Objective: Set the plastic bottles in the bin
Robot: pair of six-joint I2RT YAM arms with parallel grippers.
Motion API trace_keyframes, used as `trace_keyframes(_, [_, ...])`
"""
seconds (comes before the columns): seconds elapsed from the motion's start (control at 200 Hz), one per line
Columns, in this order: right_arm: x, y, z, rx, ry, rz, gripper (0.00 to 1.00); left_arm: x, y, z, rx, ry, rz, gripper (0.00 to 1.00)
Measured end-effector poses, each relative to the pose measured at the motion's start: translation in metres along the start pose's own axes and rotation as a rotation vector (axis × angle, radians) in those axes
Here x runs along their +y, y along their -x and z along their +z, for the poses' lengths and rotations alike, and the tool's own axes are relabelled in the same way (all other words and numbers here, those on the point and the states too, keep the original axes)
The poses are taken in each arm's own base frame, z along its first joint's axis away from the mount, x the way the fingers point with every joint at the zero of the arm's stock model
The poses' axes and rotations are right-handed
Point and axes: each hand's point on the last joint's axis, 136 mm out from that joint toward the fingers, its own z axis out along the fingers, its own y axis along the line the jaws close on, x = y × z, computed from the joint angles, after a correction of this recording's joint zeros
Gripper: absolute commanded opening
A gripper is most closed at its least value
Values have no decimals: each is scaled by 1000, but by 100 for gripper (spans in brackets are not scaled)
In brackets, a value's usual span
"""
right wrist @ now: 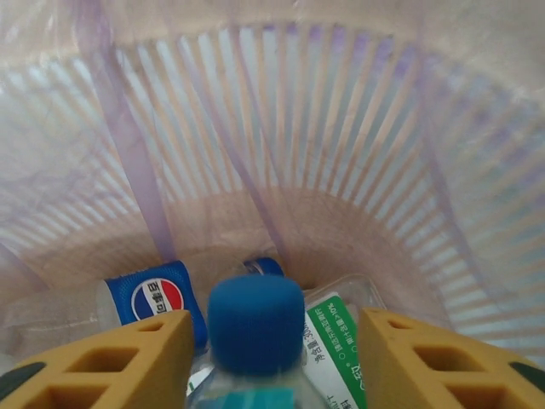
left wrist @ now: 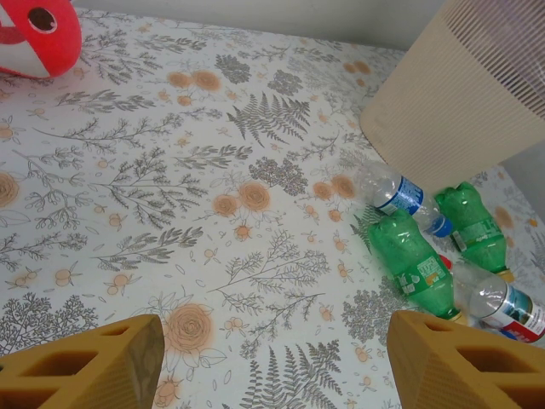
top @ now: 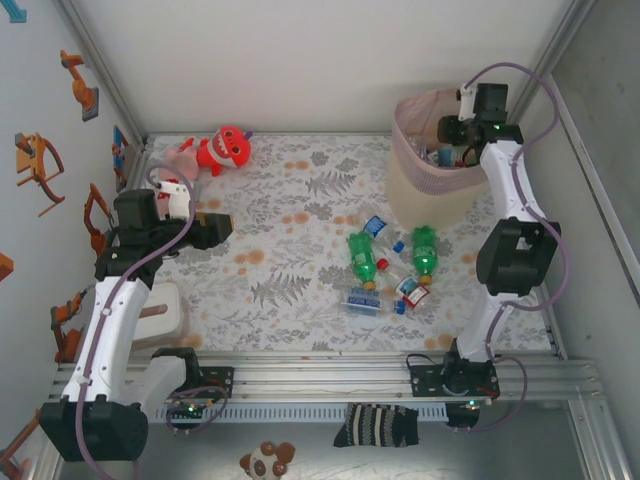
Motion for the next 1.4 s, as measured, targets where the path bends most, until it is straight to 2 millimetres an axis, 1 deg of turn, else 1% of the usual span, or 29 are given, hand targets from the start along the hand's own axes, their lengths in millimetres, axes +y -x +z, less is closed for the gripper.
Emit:
trace_keyframes(0.11, [3,9,-14,-23,10,11,60,0,0,0,0,0,0,69])
trace_keyframes(0.22, [8,24,-41,-68,26,13,60,0,0,0,0,0,0,69])
trace_keyframes(0.315, [12,43,-73,-134,35,16,60,0,0,0,-1,0,0,69])
trace_keyframes(0.416, [19,61,-113,-212,48,12,55,-1,0,-1,-5,0,3,69])
trace_keyframes(0.491, [24,64,-141,-253,59,12,52,-2,-1,-3,-8,-1,5,69])
trace_keyframes(0.511, [25,63,-150,-262,62,13,51,-2,-1,-3,-9,-1,5,69])
trace_keyframes(0.581, [31,54,-172,-275,76,19,49,-2,-1,-4,-11,-1,7,69])
trace_keyframes(0.661, [36,36,-189,-269,87,22,46,-2,-1,-4,-12,-1,7,69])
trace_keyframes(0.746, [40,5,-202,-234,93,27,42,-2,-1,-4,-12,-1,7,69])
trace_keyframes(0.821, [43,-24,-208,-203,95,37,39,-2,-1,-4,-13,-3,4,69])
trace_keyframes(0.926, [44,-63,-210,-157,89,52,33,-5,-2,-2,-10,-14,-5,69])
trace_keyframes(1.001, [43,-91,-202,-120,84,66,29,-9,-2,0,-6,-29,-6,69])
trace_keyframes(1.067, [43,-113,-187,-83,83,74,26,-15,-3,4,2,-47,-4,69])
trace_keyframes(1.187, [41,-149,-147,-15,85,88,23,-26,-8,11,30,-80,8,69])
trace_keyframes(1.237, [40,-159,-132,2,89,95,22,-28,-10,14,43,-87,11,69])
trace_keyframes(1.282, [40,-163,-121,5,93,99,22,-28,-12,16,56,-87,13,69])
trace_keyframes(1.402, [44,-163,-99,-29,117,104,21,-26,-9,17,69,-76,28,70])
